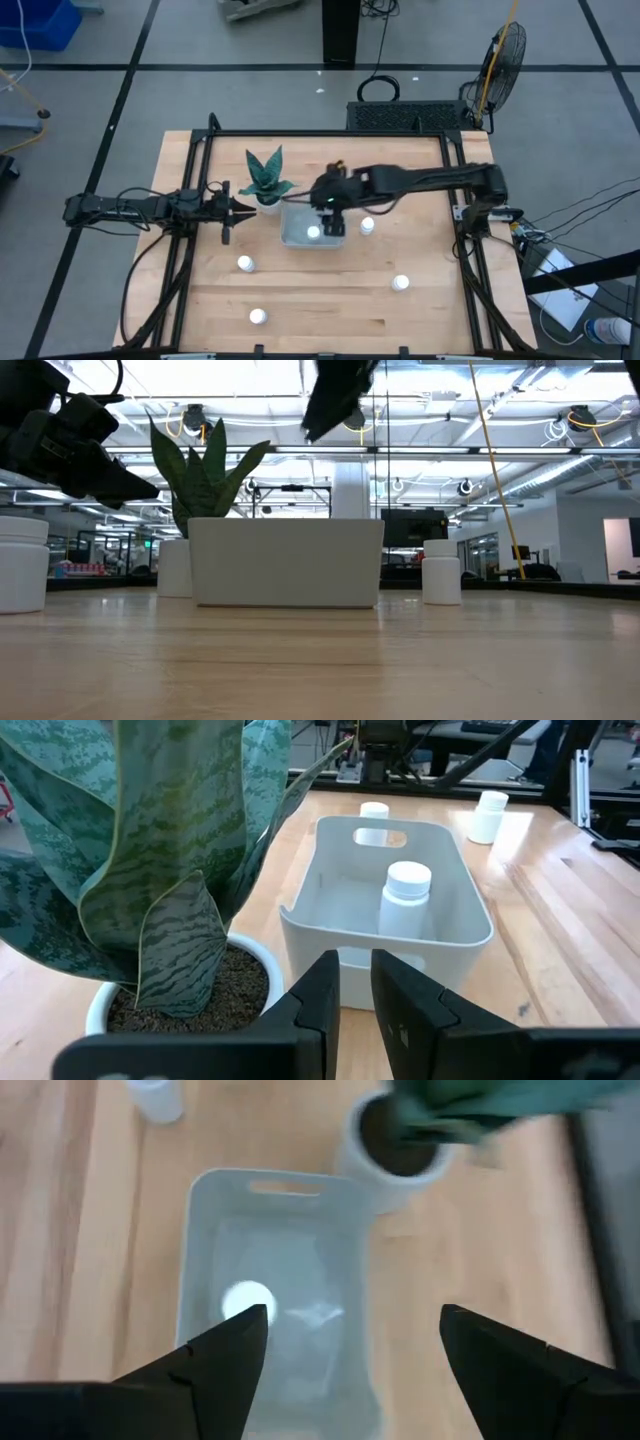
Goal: Pick and place pill bottles into a basket
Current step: Put the white pill bottle into the gray bin
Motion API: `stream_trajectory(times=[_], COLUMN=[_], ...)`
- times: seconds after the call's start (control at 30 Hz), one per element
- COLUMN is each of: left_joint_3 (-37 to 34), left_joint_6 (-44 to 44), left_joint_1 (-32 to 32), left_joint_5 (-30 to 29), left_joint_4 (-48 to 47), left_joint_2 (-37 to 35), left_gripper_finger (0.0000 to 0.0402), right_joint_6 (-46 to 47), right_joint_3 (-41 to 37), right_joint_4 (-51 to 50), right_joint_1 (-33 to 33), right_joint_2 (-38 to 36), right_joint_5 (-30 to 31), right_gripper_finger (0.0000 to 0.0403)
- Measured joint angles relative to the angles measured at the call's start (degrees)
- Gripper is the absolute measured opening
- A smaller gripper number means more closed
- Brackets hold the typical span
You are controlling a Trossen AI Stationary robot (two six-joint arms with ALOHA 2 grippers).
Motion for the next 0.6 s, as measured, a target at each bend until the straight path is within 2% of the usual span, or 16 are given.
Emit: stream_trajectory(times=[0.17, 0.23, 0.4, 0.6], left_joint_3=[0.0, 0.0, 0.0, 0.0], left_joint_6=[-0.45, -0.86, -0.98, -0.97], left_joint_1=[-0.02, 0.0, 0.0, 0.0], left_joint_5=[0.51, 0.52, 0.5, 0.0], left_joint_4=[-0.06, -0.06, -0.02, 0.07], left_joint_2=[0.02, 0.02, 0.0, 0.02], left_gripper_finger=[0.0065, 0.0065, 0.0065, 0.0065], right_joint_6=[5.85, 9.38, 18.05, 21.55], right_joint_3=[-4.7, -7.7, -17.56, -30.17], right_joint_4=[-4.42, -7.79, -14.55, -3.1], right_joint_1=[0.39, -0.24, -2.38, -3.6], right_joint_2=[-7.95, -10.54, -14.95, -17.6], right_joint_5=[7.21, 8.25, 8.0, 0.41], right_gripper_finger=[0.0293, 0.0293, 0.0284, 0.028])
